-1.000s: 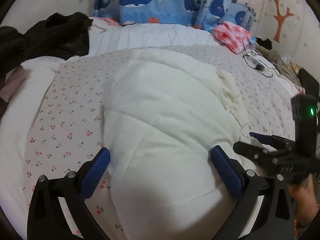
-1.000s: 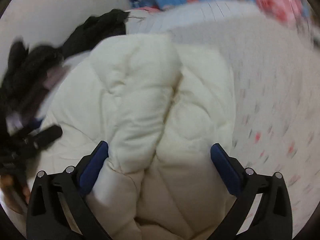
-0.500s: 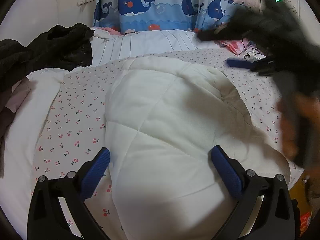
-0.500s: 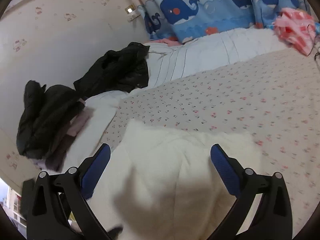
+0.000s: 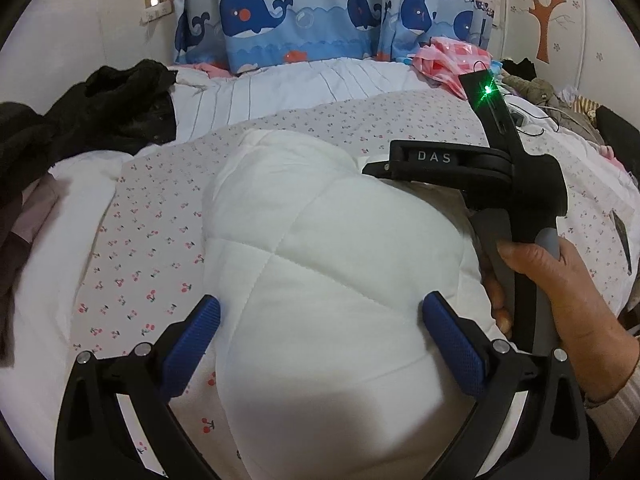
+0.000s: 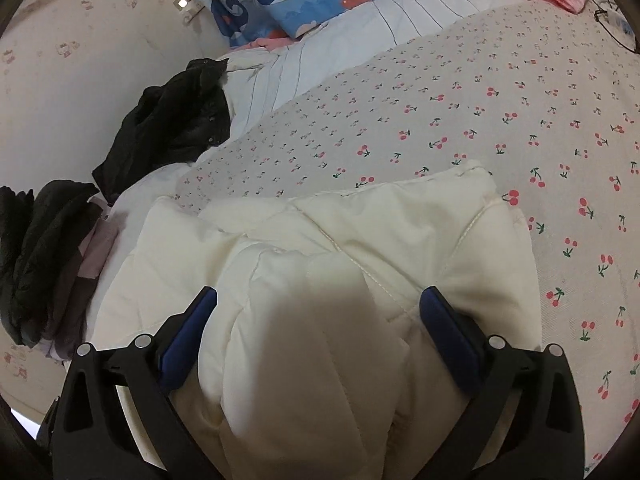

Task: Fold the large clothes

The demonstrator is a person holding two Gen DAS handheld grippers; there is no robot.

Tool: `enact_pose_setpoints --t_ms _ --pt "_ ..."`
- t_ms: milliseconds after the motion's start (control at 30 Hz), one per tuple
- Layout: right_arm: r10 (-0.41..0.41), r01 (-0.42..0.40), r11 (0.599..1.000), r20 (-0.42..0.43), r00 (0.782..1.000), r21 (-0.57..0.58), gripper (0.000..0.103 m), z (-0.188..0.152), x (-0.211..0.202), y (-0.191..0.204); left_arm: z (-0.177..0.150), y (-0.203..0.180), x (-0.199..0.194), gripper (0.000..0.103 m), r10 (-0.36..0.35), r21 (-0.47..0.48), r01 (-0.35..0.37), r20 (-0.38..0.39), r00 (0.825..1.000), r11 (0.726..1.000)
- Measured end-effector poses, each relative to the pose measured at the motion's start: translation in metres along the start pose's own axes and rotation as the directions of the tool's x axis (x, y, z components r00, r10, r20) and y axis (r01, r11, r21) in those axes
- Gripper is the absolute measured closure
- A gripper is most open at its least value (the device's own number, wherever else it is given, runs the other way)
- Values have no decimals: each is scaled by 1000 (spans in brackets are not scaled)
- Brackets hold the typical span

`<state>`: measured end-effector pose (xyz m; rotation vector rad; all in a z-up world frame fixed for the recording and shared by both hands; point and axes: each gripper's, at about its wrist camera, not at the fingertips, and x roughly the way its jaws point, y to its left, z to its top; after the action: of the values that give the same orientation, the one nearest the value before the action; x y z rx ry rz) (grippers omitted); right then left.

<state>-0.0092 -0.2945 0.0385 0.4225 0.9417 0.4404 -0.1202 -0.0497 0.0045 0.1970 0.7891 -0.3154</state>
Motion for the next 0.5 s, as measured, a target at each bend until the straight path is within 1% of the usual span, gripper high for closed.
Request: enact_pose_setpoints --t_ms 33,100,133,200,233,333,367,433,500 --pt "-1 1 1000 -2 1000 -1 7 -5 -5 2 0 0 -1 6 2 2 -2 2 1000 1000" --pt "-13 13 1000 -7 1000 -12 7 -6 -10 4 0 -1 -3 6 4 5 -4 7 1000 1000" --pt "-24 24 999 4 1000 -23 7 -6 -18 7 0 -1 -5 6 5 7 -5 11 1000 1000" --pt "-43 46 998 50 998 -48 7 -8 -39 15 1 -2 -8 6 5 9 -5 18 1000 1000" --pt "-45 52 996 95 994 -74 7 -11 -55 23 0 -2 -9 6 2 11 -2 20 1000 1000" --pt "-35 62 987 182 983 -146 7 -26 -95 44 -1 -5 -13 6 -2 18 1 26 1000 1000" --pt "-30 62 985 193 981 -160 7 -31 -103 48 -2 -8 -15 6 1 21 -1 30 1000 1000" --pt "-29 65 981 191 981 -185 7 -44 -110 53 -1 -9 -17 6 4 26 -5 36 999 1000" --pt "-48 80 977 161 986 -197 7 -55 -105 53 -1 -10 -18 6 3 26 -4 41 999 1000"
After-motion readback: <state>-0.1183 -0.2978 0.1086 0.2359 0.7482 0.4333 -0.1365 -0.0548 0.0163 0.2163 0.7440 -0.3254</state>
